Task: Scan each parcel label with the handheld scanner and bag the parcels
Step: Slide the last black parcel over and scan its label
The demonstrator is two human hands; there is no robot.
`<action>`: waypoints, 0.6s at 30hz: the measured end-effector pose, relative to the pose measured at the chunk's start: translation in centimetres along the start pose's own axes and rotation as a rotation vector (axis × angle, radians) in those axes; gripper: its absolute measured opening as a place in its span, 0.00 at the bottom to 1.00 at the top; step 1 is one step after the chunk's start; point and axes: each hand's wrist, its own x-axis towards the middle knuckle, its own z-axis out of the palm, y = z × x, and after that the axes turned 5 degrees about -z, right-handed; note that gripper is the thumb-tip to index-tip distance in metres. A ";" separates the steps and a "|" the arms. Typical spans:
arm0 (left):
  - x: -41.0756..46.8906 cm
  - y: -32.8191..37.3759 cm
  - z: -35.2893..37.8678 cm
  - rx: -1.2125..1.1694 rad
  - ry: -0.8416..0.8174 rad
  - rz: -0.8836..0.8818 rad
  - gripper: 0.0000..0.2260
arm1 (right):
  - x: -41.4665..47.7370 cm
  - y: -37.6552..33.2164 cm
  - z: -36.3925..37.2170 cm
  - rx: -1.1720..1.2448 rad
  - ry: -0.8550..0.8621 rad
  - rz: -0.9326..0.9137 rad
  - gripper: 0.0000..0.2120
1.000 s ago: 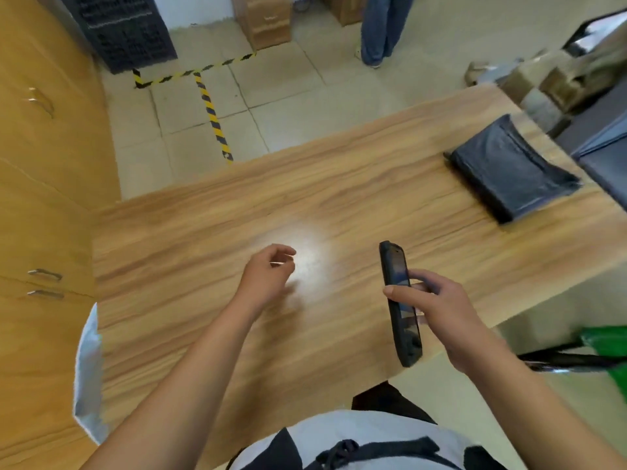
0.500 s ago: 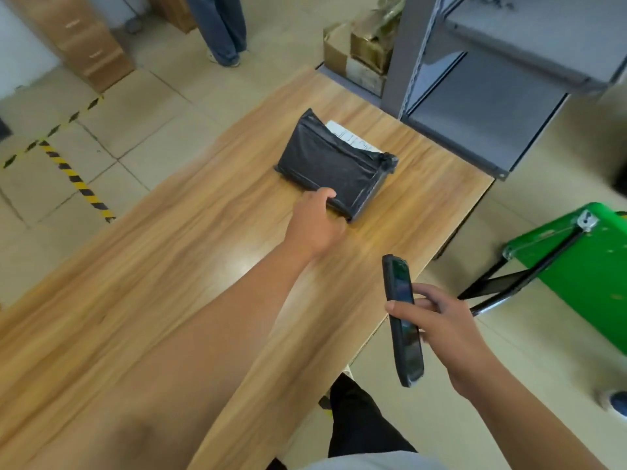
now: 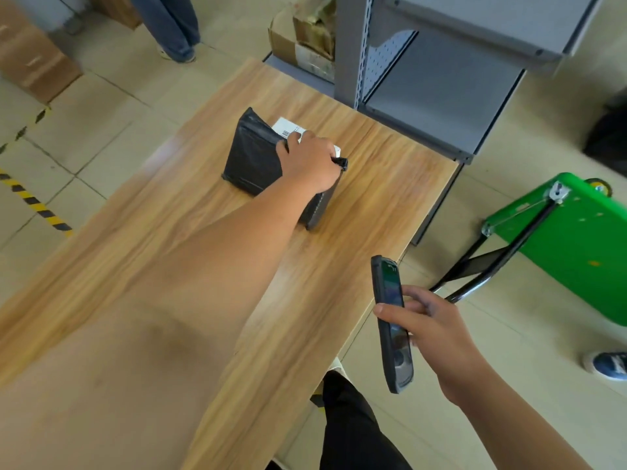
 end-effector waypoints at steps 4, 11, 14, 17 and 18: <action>-2.7 -1.8 -1.5 -0.145 0.077 0.000 0.06 | 0.0 -0.7 0.6 -0.008 -0.016 -0.003 0.28; -15.5 -12.1 -2.1 -0.672 0.216 -0.121 0.07 | 0.9 -2.6 4.0 -0.056 -0.126 -0.047 0.24; -22.1 -17.2 -0.8 -0.748 0.243 -0.272 0.10 | 1.3 -3.5 6.5 -0.099 -0.206 -0.054 0.28; -28.5 -21.8 1.0 -0.739 0.261 -0.429 0.11 | 1.3 -4.4 9.5 -0.143 -0.307 -0.080 0.20; -30.6 -23.1 1.5 -0.748 0.287 -0.487 0.12 | 1.1 -4.6 10.6 -0.159 -0.340 -0.092 0.17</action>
